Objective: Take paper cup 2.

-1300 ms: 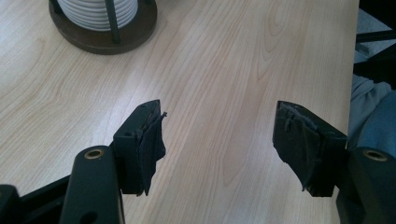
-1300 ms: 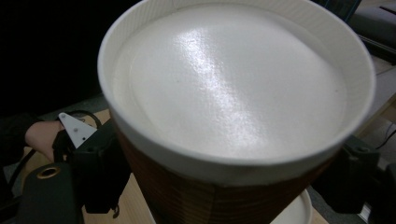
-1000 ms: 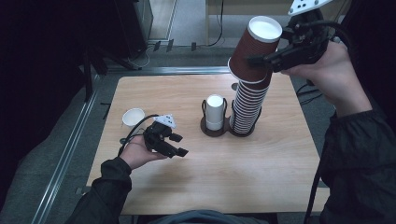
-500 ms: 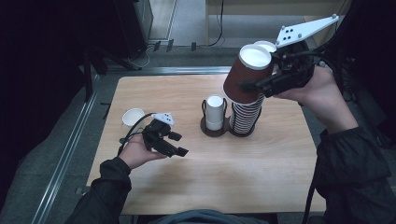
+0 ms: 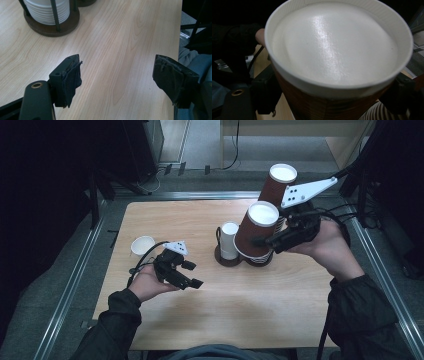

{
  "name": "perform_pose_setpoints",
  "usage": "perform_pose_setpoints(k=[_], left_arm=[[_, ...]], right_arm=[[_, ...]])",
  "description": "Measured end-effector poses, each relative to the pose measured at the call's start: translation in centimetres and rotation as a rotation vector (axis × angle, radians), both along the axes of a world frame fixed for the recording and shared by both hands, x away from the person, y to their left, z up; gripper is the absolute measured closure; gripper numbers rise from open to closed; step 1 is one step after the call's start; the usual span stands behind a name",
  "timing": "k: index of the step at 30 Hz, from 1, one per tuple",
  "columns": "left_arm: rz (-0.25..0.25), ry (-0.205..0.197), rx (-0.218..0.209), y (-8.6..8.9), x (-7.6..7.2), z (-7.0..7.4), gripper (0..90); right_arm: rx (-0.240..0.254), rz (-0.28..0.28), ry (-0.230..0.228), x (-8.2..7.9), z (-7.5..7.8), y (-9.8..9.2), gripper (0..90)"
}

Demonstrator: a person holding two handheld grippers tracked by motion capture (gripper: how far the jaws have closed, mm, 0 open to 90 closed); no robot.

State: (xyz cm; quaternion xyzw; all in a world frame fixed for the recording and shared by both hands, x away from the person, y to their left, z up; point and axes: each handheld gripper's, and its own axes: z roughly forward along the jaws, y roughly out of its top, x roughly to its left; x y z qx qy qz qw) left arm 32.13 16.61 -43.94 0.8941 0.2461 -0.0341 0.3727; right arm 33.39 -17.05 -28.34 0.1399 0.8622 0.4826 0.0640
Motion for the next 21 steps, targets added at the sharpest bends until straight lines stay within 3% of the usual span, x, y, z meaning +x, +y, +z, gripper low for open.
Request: perform_pose_setpoints(k=[6,15,21], left_arm=[[-0.013,-0.015,-0.021,-0.1,-0.3,0.2,20.9],[-0.023,-0.003,-0.057,-0.6,-0.5,0.2,14.3],[-0.042,-0.005,-0.053,-0.8,-0.7,0.2,13.0]], right_arm=[[-0.005,0.011,0.015,-0.6,-2.4,0.3,17.4],[-0.026,0.037,0.037,-1.1,-6.2,1.1,17.4],[-0.02,0.053,0.071,-0.9,-8.9,1.8,17.4]])
